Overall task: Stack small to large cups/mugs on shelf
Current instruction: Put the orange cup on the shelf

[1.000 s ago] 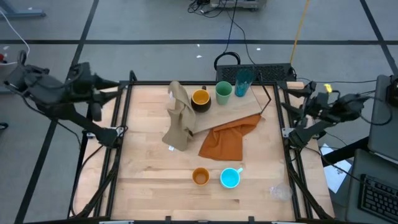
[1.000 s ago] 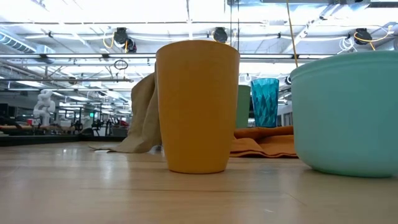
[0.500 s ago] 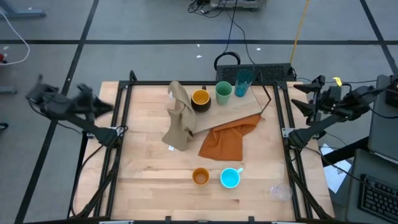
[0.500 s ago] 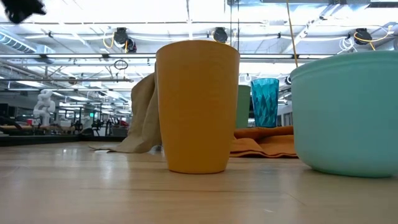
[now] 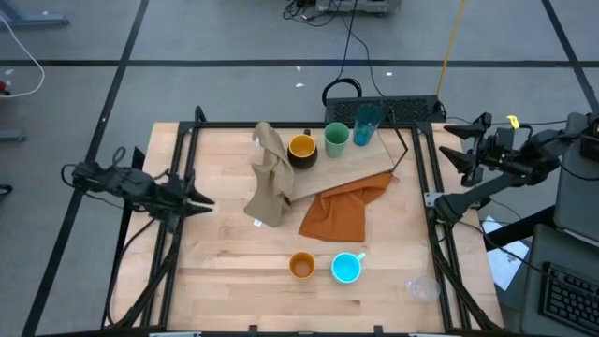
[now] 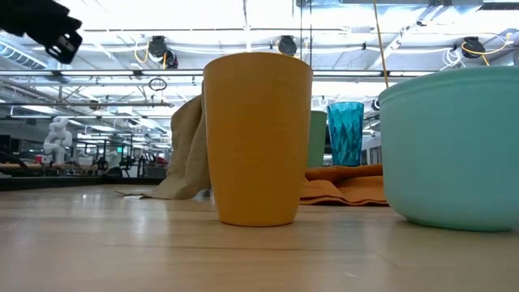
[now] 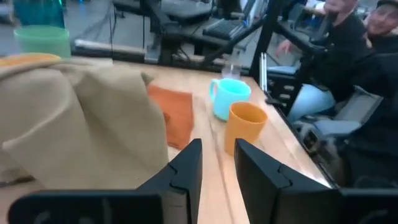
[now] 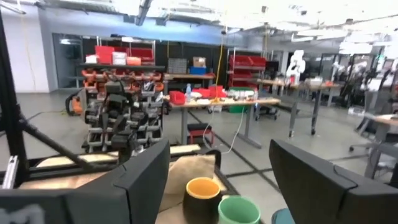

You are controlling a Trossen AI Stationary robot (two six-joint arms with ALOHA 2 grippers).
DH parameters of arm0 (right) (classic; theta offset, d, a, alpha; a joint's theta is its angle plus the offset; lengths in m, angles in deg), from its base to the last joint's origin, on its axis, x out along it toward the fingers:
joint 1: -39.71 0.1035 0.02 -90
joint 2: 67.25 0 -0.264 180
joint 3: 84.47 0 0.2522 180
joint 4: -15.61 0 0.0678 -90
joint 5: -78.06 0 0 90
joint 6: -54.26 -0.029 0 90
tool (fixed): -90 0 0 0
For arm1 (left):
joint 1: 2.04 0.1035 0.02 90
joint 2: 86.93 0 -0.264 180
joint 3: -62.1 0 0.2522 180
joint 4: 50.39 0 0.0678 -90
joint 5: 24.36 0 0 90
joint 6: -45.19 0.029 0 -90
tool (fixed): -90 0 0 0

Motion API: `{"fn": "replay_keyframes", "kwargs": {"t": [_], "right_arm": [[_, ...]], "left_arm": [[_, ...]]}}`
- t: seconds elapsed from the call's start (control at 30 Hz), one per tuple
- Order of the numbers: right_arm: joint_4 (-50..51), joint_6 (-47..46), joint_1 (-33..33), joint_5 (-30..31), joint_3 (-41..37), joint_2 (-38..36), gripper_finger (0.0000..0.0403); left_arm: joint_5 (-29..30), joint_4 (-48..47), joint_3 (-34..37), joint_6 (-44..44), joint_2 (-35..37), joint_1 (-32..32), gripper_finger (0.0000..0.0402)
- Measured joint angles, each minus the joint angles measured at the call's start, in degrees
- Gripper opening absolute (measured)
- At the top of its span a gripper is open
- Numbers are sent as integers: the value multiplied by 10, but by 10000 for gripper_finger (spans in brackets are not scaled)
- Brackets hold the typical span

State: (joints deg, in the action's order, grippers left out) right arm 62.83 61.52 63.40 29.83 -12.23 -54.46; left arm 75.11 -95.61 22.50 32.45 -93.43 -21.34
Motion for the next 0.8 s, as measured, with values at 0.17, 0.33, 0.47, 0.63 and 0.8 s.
{"fn": "replay_keyframes", "kwargs": {"t": [0.17,0.33,0.47,0.63,0.8], "right_arm": [[24,-63,0,-1,-22,0,265],[5,-16,0,2,-80,0,264],[-50,44,0,37,-121,1,228],[-92,111,0,69,-123,0,54],[-23,126,0,109,-50,-9,7]], "left_arm": [[-23,157,59,6,0,0,93],[-43,235,95,-23,1,0,93],[-18,231,104,40,0,0,92],[6,249,104,77,1,0,92],[15,248,104,86,2,0,92]]}}
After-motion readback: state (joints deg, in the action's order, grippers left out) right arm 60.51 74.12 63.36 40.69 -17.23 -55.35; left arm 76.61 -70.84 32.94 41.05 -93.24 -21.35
